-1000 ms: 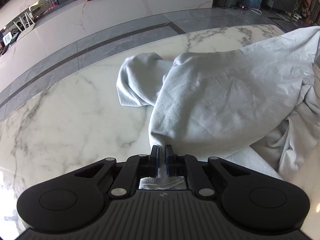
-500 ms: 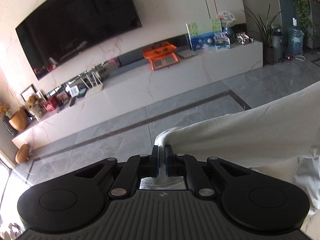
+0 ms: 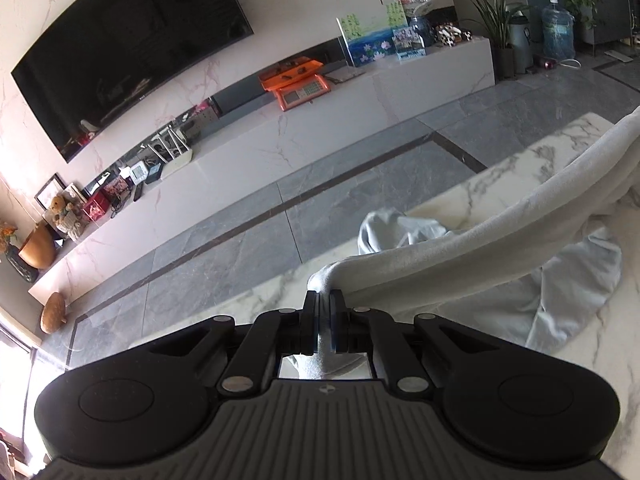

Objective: Fold clothes
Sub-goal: 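Lift the sweatshirt with both grippers and swing it flat across the table, then lay the sweatshirt down and open both grippers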

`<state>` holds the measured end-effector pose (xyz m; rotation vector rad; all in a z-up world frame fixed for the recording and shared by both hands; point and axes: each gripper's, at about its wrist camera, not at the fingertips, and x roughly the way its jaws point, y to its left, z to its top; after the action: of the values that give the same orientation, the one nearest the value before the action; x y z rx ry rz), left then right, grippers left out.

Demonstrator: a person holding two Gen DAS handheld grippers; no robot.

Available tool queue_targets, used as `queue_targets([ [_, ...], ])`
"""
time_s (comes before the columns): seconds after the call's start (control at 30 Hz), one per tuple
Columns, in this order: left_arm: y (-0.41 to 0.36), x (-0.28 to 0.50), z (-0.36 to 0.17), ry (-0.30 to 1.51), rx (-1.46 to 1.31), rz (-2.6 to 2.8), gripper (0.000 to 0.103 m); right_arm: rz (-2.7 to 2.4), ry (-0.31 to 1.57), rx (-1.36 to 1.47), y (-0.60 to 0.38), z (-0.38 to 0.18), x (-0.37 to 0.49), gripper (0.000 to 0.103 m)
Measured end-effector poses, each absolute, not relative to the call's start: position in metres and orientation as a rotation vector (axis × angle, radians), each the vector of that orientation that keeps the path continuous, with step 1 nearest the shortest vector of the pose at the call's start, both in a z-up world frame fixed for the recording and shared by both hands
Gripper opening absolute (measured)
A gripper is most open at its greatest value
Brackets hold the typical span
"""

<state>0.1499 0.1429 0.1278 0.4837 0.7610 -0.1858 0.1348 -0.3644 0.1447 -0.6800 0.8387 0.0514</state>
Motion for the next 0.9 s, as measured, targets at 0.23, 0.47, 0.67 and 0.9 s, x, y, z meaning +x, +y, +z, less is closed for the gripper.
queue_targets([
  [0.23,0.144,0.091,0.081,0.832,0.513,-0.25,0.004,0.156,0.941,-0.668,-0.367,0.097,0.07,0.001],
  [0.47,0.141,0.051,0.025,0.944,0.531,-0.298,0.005,0.237,1.055,-0.658,-0.361,0.04,0.027,0.001],
  [0.67,0.144,0.037,0.006,0.998,0.498,-0.301,0.013,0.247,1.109,-0.607,-0.367,0.012,0.016,0.001],
  [0.9,0.152,0.027,0.033,0.953,0.384,-0.356,0.033,0.28,1.065,-0.529,-0.363,0.019,0.006,0.016],
])
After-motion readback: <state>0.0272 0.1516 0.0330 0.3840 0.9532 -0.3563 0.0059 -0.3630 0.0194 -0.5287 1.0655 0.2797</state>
